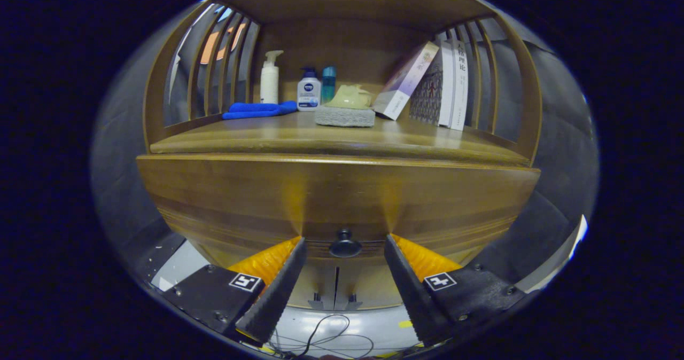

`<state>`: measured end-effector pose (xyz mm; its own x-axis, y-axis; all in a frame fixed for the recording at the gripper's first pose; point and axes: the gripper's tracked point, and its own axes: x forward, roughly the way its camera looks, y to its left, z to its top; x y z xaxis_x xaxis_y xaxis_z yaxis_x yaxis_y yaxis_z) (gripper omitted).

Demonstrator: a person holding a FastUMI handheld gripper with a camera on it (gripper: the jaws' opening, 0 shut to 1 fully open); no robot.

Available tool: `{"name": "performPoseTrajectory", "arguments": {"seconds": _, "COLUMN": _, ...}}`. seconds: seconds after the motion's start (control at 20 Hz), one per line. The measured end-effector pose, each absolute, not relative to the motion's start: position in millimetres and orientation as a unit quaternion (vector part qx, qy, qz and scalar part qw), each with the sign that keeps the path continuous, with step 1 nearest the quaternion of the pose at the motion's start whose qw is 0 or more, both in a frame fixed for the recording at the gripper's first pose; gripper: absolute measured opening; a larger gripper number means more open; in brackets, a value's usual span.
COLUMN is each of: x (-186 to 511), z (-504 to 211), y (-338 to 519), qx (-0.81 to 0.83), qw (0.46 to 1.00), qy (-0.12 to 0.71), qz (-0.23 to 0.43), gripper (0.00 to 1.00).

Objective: Pull open the drawer, take out the items inside it, and place them on the countertop above the cabinet.

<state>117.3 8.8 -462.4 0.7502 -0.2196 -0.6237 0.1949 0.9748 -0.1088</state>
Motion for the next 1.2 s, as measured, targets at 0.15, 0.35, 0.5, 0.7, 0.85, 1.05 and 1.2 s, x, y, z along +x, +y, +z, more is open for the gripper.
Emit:
{"name": "performPoseTrajectory", "arguments": {"seconds": 0.15, "x": 126.1, "z": -463.8, "y": 7.7, "qx": -0.021, "qw": 0.933, "qy": 0.341, "qz": -0.113, "gripper": 0.96}}
{"name": "performPoseTrajectory", "arguments": {"seconds": 0.35, "x": 125.8, "z": -464.3, "y": 8.1, "qx": -0.031, "qw": 0.932, "qy": 0.343, "qz": -0.114, "gripper": 0.96}}
{"name": "performPoseTrajectory", "arguments": {"seconds": 0.5, "x": 121.7, "z": -457.5, "y": 10.6, "qx": -0.038, "qw": 0.935, "qy": 0.341, "qz": -0.091, "gripper": 0.96}}
{"name": "performPoseTrajectory", "arguments": {"seconds": 0.7, "x": 116.1, "z": -410.3, "y": 11.8, "qx": -0.032, "qw": 0.95, "qy": 0.302, "qz": -0.07, "gripper": 0.96}}
{"name": "performPoseTrajectory", "arguments": {"seconds": 0.85, "x": 108.8, "z": -372.7, "y": 9.1, "qx": -0.02, "qw": 0.959, "qy": 0.276, "qz": -0.063, "gripper": 0.96}}
{"name": "performPoseTrajectory", "arguments": {"seconds": 1.05, "x": 92.7, "z": -325.8, "y": -3.2, "qx": -0.027, "qw": 0.966, "qy": 0.249, "qz": -0.06, "gripper": 0.97}}
{"name": "performPoseTrajectory", "arguments": {"seconds": 1.2, "x": 73.2, "z": -287.5, "y": -10.4, "qx": -0.027, "qw": 0.971, "qy": 0.231, "qz": -0.054, "gripper": 0.96}}
